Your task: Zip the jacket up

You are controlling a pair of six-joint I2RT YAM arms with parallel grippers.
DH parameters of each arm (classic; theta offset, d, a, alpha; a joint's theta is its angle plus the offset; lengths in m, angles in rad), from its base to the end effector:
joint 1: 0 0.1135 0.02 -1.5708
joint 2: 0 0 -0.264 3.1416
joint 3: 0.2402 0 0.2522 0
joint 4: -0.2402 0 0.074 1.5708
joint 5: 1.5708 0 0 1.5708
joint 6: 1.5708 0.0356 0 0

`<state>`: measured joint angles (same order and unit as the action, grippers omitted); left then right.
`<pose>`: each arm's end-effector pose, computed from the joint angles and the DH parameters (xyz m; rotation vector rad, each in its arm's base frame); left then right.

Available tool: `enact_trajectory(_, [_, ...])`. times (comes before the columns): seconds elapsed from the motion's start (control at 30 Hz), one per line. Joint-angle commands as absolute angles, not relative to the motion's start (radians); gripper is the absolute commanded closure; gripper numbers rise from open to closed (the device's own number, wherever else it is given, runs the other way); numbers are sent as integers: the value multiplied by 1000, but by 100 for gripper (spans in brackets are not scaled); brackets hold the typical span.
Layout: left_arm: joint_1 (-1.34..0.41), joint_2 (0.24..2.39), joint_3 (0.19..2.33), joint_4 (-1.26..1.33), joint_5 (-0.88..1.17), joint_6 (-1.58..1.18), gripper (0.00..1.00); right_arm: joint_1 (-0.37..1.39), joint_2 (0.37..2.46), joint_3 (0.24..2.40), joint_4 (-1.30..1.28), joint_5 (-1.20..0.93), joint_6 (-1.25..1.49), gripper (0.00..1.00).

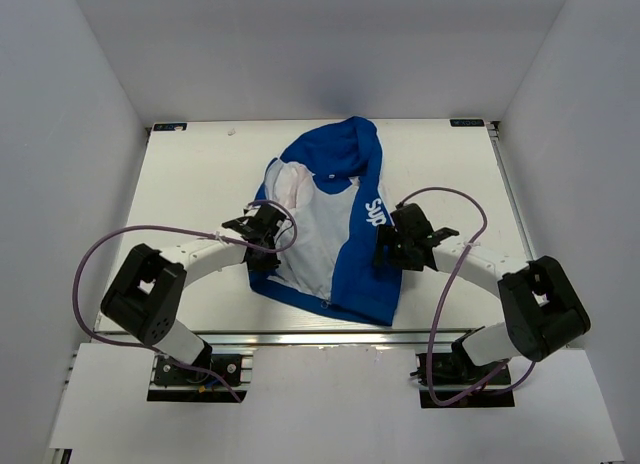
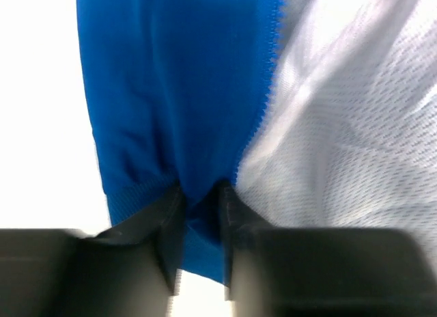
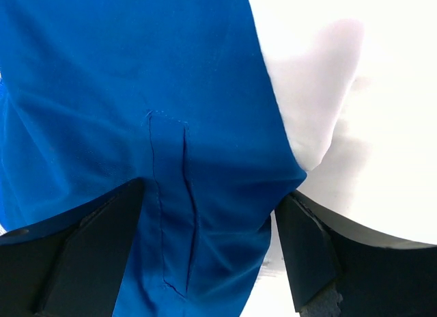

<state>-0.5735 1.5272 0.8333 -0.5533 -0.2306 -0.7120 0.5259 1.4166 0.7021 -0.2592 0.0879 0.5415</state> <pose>0.2310 -0.1395 0.1637 -0.2418 2.7360 -0.0141 0.2311 0.1305 0.1687 0.0548 2.5672 0.3047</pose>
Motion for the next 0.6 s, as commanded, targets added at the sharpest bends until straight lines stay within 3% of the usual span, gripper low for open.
enact_trajectory(0.0, [-581,1539,873,-563,-261,-718,69,523,1424,755,-239,144,520,18])
enact_trajectory(0.03, [-581,1534,879,-571,-264,-721,80,522,1424,758,-239,159,515,18])
enact_trajectory(0.13, [-581,1487,880,-597,-279,-723,86,509,1436,770,-256,190,512,18])
enact_trajectory(0.23, [-581,1433,891,-638,-296,-724,82,496,1442,773,-261,196,514,17])
enact_trajectory(0.37, [-581,1379,902,-683,-319,-719,63,491,1445,785,-265,198,512,17])
enact_trajectory(0.57, [-581,1390,905,-706,-353,-713,66,485,1448,795,-275,196,502,17])
